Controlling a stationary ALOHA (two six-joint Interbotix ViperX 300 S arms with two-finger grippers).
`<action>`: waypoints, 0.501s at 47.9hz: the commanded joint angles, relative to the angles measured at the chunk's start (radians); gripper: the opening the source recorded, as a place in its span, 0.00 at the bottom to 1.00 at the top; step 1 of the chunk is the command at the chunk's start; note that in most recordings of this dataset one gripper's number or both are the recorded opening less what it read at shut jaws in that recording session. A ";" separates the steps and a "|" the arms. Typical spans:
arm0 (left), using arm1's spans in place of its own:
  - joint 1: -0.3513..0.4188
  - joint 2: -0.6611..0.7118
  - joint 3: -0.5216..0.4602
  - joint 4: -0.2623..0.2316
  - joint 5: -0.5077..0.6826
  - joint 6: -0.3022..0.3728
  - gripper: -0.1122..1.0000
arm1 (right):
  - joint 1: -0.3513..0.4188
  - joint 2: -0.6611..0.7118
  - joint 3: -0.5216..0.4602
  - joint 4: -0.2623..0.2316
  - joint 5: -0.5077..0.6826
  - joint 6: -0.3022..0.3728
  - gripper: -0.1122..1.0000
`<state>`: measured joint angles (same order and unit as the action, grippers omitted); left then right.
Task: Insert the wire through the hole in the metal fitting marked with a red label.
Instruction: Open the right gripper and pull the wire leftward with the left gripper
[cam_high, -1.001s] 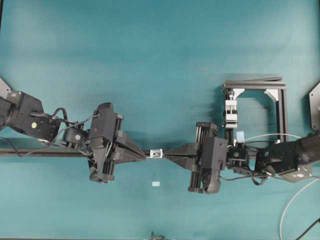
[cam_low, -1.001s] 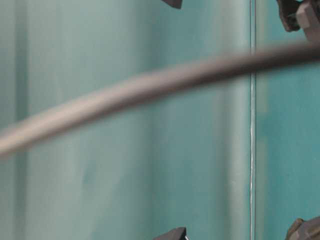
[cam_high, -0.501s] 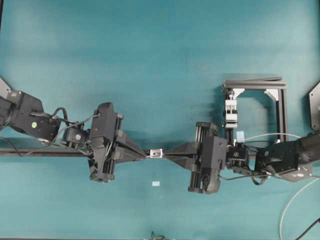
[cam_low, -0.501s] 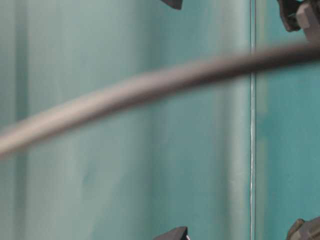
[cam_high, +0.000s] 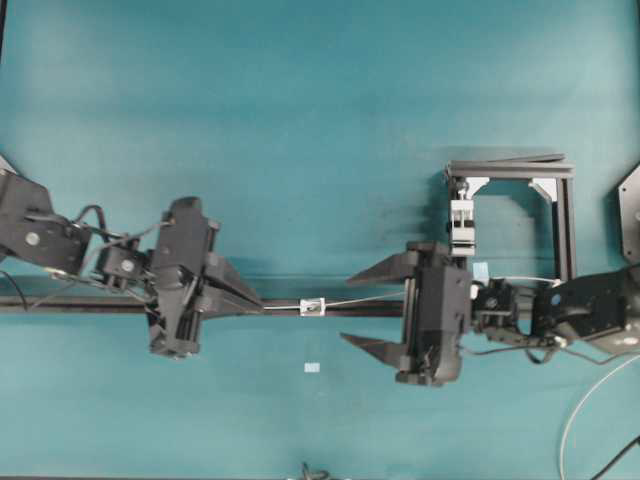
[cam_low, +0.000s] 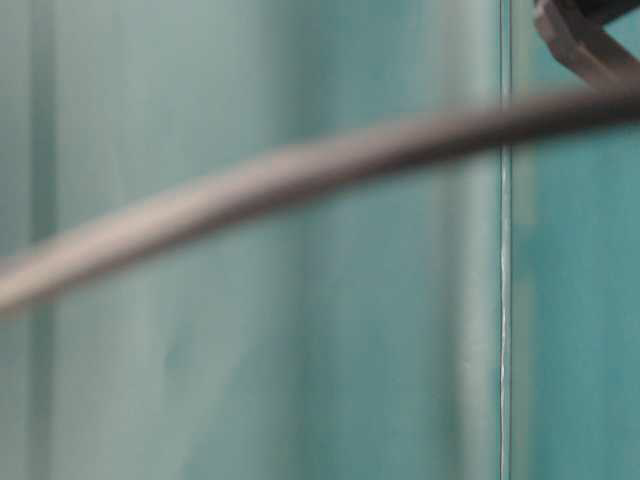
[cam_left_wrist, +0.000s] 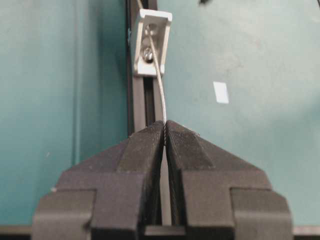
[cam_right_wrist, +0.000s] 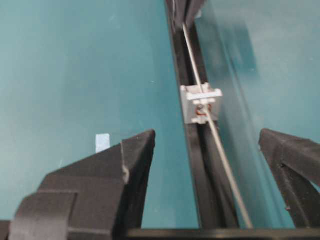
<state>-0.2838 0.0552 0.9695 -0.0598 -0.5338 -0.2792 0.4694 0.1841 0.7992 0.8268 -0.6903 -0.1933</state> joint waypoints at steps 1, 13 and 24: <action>-0.003 -0.052 0.015 0.003 0.009 0.000 0.01 | 0.002 -0.051 0.009 -0.002 -0.003 0.002 0.94; -0.003 -0.147 0.100 0.002 0.080 -0.009 0.01 | 0.002 -0.094 0.061 -0.002 -0.009 0.002 0.94; -0.003 -0.238 0.149 0.002 0.181 -0.011 0.01 | 0.002 -0.103 0.081 -0.002 -0.009 0.003 0.94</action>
<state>-0.2838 -0.1411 1.1152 -0.0598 -0.3774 -0.2899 0.4694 0.1074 0.8851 0.8283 -0.6903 -0.1917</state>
